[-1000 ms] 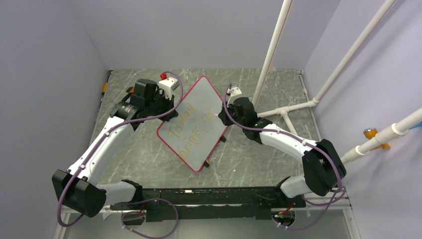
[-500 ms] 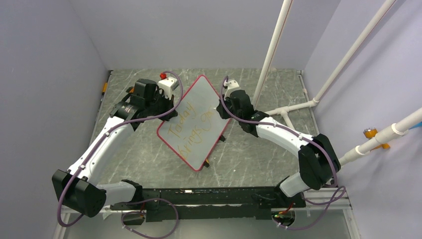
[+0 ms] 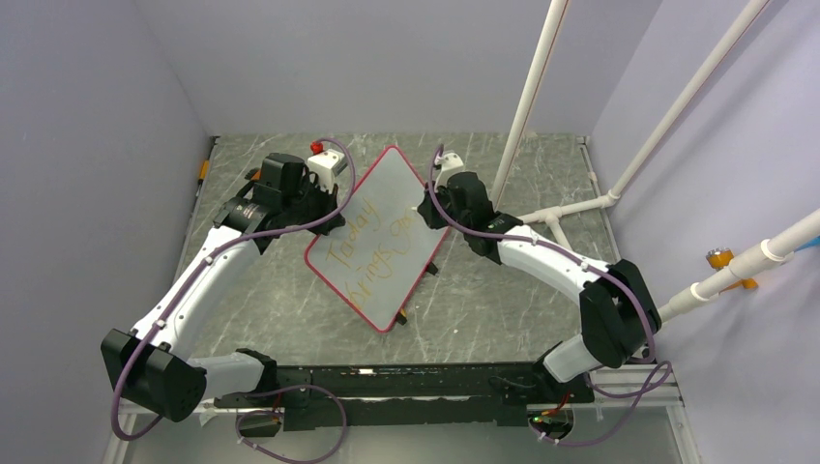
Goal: Write a sentence on the whiteboard
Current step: Write a sentence on the whiteboard, then hold the whiteboard on the whiteboard stand, then write a sentence on the whiteboard.
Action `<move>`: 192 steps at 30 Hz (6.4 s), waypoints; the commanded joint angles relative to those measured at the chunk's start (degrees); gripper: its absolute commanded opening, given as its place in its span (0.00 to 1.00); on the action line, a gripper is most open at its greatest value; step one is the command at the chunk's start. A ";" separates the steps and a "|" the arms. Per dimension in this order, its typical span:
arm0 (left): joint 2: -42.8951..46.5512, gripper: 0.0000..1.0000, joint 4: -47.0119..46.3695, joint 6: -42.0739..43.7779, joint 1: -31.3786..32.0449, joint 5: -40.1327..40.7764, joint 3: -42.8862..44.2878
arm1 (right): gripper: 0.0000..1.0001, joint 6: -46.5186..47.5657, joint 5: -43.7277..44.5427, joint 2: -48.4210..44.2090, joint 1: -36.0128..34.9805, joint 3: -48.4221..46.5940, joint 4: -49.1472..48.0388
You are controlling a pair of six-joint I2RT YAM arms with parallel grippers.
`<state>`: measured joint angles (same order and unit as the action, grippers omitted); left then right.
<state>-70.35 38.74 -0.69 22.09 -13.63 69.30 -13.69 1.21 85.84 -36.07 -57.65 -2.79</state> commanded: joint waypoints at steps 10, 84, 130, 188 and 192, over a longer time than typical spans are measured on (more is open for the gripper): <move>-0.63 0.00 4.80 9.75 0.51 11.23 -0.63 | 0.00 -1.13 -4.26 -9.47 -0.57 0.68 -0.75; 0.91 0.00 6.62 7.00 1.03 20.61 -6.29 | 0.00 -2.47 -12.53 4.82 6.46 -3.79 -4.80; 3.17 0.51 2.61 5.21 0.15 7.70 -2.05 | 0.00 -3.80 -9.49 3.50 6.46 1.78 -3.10; -38.04 0.00 11.94 7.65 -10.00 -32.44 30.28 | 0.00 -3.72 -10.31 -8.81 6.43 4.83 0.41; -37.55 0.00 11.77 7.54 -9.98 -31.27 30.02 | 0.00 -3.47 -8.63 -4.90 6.46 1.45 0.07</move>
<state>-108.14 50.92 2.63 11.46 -46.63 97.41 -17.17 -9.13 78.11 -29.67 -51.37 -0.05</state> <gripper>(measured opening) 0.191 0.138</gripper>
